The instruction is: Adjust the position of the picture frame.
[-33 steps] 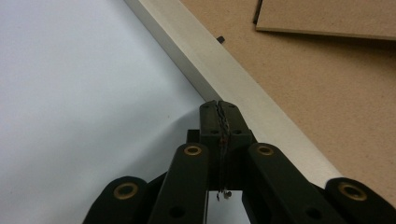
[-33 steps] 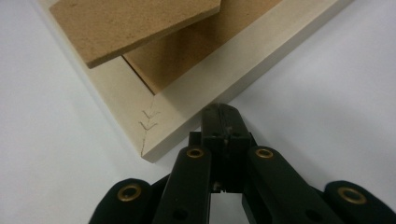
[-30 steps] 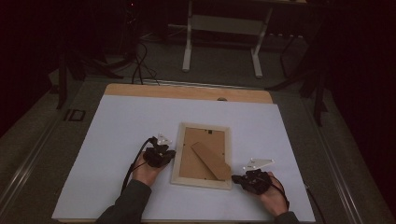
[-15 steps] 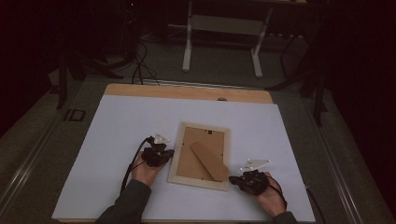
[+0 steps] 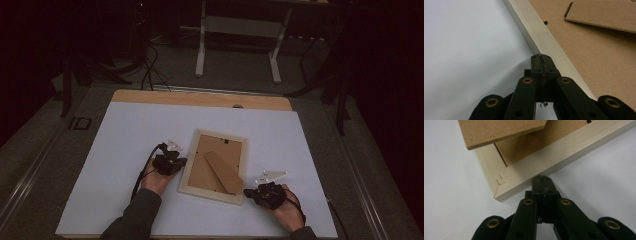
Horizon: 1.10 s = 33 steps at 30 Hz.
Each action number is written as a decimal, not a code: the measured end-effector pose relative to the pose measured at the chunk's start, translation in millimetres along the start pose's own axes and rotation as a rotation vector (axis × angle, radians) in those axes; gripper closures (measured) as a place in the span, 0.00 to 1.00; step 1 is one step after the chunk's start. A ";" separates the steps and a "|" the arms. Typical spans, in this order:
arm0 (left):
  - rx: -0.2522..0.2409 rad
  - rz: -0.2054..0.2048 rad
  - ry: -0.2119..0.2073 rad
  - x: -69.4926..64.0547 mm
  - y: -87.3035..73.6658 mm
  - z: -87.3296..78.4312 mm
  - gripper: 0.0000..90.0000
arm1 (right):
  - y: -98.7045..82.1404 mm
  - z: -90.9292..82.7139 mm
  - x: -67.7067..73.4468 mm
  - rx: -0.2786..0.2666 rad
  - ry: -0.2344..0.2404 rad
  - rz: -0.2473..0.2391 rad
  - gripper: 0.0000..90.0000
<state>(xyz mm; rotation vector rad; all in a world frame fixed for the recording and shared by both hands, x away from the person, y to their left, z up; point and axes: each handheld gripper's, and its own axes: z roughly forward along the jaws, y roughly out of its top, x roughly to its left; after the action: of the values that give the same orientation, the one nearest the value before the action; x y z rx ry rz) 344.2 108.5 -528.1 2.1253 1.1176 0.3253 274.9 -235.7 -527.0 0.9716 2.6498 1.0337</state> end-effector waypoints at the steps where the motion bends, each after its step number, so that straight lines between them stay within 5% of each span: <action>1: 0.001 -0.005 0.003 1.3 2.7 2.3 1.00 | 0.3 0.4 0.3 -0.001 -0.001 -0.003 1.00; 16: -0.022 -0.039 0.022 14.6 14.7 15.5 1.00 | 6.5 9.0 13.8 -0.009 0.030 -0.045 1.00; 29: -0.079 0.001 0.039 11.9 0.9 -21.1 1.00 | 15.7 17.6 23.7 0.004 0.056 -0.087 1.00; 33: -0.086 -0.021 0.030 13.8 -7.2 -28.0 1.00 | 20.4 22.3 28.4 0.007 0.067 -0.102 1.00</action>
<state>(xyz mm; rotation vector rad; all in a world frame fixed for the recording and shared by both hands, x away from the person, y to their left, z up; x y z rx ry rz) 333.6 135.4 -514.1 2.0378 1.1225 0.3895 270.9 -194.4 -527.7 0.8069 2.7262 1.0525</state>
